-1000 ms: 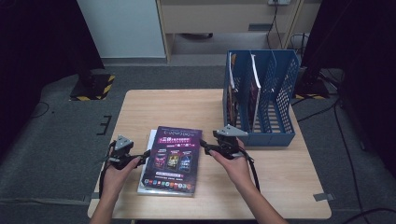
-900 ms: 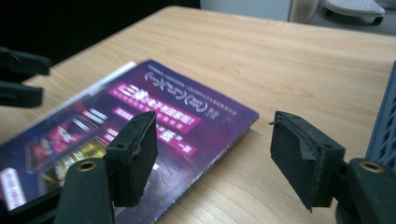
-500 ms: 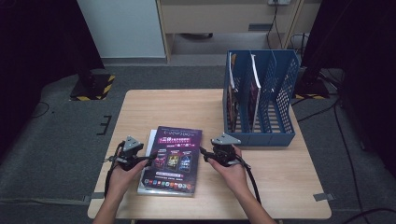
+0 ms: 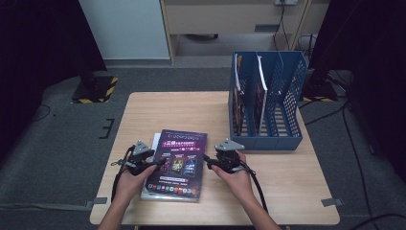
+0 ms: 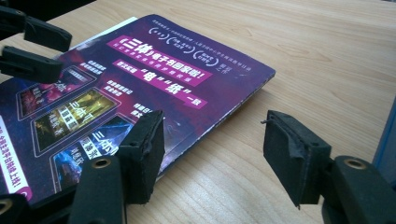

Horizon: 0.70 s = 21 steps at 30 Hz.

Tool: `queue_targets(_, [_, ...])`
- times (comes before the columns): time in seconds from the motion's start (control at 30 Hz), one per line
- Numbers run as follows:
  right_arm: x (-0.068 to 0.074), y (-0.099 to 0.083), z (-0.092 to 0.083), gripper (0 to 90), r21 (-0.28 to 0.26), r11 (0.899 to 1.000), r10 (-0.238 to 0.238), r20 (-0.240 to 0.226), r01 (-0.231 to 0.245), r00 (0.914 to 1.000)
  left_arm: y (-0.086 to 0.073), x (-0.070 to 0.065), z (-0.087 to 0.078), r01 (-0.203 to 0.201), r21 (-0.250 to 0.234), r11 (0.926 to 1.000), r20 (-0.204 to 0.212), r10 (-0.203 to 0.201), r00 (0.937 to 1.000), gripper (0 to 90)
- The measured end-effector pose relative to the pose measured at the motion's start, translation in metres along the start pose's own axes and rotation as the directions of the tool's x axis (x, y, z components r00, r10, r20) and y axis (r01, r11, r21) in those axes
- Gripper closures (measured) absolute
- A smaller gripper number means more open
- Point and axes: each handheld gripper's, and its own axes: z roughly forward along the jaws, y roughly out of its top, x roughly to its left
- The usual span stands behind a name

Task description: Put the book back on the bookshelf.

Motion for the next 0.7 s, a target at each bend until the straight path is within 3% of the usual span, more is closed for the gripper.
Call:
queue_targets(0.37, [0.0031, -0.0023, 0.0037, 28.8, 0.032, 0.999, 0.000, -0.036, 0.002, 0.9994, -0.0014, -0.0001, 0.0043, 0.020, -0.006, 0.9998, 0.005, -0.020, 0.9998, 31.0])
queue_targets(0.7, [0.0049, -0.0042, 0.0074, 24.5, 0.058, 0.998, 0.002, -0.070, 0.002, 0.9976, -0.0023, 0.0009, 0.0056, 0.005, -0.011, 0.9999, 0.027, -0.004, 0.9996, 28.0])
